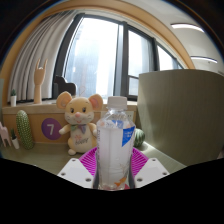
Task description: Pour water
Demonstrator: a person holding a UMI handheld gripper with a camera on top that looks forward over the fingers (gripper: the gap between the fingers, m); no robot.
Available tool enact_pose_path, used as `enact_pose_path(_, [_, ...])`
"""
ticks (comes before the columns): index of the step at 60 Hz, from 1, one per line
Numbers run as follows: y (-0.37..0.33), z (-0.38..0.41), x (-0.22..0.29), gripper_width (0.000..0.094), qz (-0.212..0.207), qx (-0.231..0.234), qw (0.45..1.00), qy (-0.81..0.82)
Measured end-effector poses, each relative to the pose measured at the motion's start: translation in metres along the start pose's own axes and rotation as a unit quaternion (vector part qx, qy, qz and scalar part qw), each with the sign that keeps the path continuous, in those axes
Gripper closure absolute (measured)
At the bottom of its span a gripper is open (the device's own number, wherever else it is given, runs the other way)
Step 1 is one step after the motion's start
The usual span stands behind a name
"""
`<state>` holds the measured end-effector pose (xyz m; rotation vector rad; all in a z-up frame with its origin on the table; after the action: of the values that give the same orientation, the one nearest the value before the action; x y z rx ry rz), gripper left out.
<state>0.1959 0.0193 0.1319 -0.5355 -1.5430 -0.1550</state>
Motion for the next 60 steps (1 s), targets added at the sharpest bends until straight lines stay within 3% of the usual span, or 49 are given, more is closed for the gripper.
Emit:
enact_pose_path(8, [0.011, -0.001, -0.029, 0.0532, 0.017, -0.008, 1.000, -0.014])
enact_pose_path(10, [0.008, -0.001, -0.027, 0.0533, -0.006, -0.012, 1.000, -0.011])
enact_pose_path(20, [0.001, -0.004, -0.031, 0.0504, -0.021, -0.016, 1.000, 0.006])
enact_pose_path(28, [0.004, -0.005, -0.032, 0.0379, -0.013, -0.010, 1.000, 0.004])
enact_pose_path(32, [0.001, -0.002, -0.038, 0.0228, 0.012, 0.005, 1.000, 0.004])
enact_pose_path(34, [-0.002, -0.002, -0.040, 0.0205, 0.017, 0.013, 1.000, 0.003])
enact_pose_path(43, [-0.035, -0.007, -0.045, 0.0197, 0.022, 0.031, 0.999, 0.009])
enact_pose_path(60, [-0.138, 0.021, -0.094, 0.0203, 0.078, 0.093, 0.993, 0.002])
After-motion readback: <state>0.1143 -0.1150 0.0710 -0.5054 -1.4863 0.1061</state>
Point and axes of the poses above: the point between the fingertips, and its own axes, seen from behind it with the camera up: z to the left, x up, y forward, the way the camera looks, the point moved 6 cm from there along -y, backward, against the way the camera looks, and after that the axes turned 2 degrees about z, right-handed, at the moved point
